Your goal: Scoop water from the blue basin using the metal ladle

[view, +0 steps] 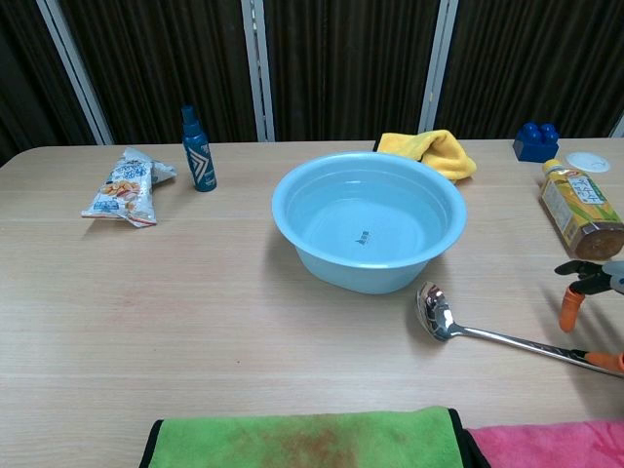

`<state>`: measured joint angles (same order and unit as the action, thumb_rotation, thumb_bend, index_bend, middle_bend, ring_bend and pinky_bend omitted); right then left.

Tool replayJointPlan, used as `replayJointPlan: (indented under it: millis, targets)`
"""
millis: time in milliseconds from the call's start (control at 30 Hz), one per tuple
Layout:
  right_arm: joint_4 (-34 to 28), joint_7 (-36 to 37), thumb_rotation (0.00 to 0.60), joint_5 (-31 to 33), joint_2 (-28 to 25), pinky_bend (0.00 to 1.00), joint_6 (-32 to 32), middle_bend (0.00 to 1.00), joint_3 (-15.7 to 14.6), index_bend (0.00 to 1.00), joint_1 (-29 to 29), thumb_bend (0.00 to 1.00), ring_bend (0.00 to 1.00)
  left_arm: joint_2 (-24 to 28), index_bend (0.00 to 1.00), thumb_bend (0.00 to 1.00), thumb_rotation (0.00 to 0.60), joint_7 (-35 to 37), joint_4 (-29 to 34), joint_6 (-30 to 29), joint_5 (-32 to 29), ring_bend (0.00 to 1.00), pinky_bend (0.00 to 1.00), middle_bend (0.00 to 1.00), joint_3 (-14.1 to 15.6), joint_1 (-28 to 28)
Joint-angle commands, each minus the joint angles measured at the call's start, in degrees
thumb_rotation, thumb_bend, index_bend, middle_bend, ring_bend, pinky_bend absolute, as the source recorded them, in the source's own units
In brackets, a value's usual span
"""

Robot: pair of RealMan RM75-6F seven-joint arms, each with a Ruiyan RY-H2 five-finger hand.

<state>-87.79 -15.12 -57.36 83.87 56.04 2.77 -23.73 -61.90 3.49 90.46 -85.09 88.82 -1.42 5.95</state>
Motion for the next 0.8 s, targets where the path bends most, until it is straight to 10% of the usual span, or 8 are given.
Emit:
replayJointPlan:
  millis: [33, 800]
  targets:
    - [0.82, 0.22, 0.600, -0.36, 0.67, 0.00, -0.02, 0.00, -0.19, 0.42, 0.12, 0.29, 0.00, 0.12, 0.00, 0.30, 0.600, 0.24, -0.03, 0.10, 0.22, 0.00, 0.00, 0.00, 0.14, 0.07]
    - [5.96, -0.43, 0.600, 0.99, 4.45, 0.00, -3.10, 0.00, 1.12, 0.42, -2.13, 0.29, 0.00, 0.33, 0.00, 0.30, 0.600, 0.85, -0.32, 0.65, -0.73, 0.00, 0.00, 0.00, -0.16, 0.33]
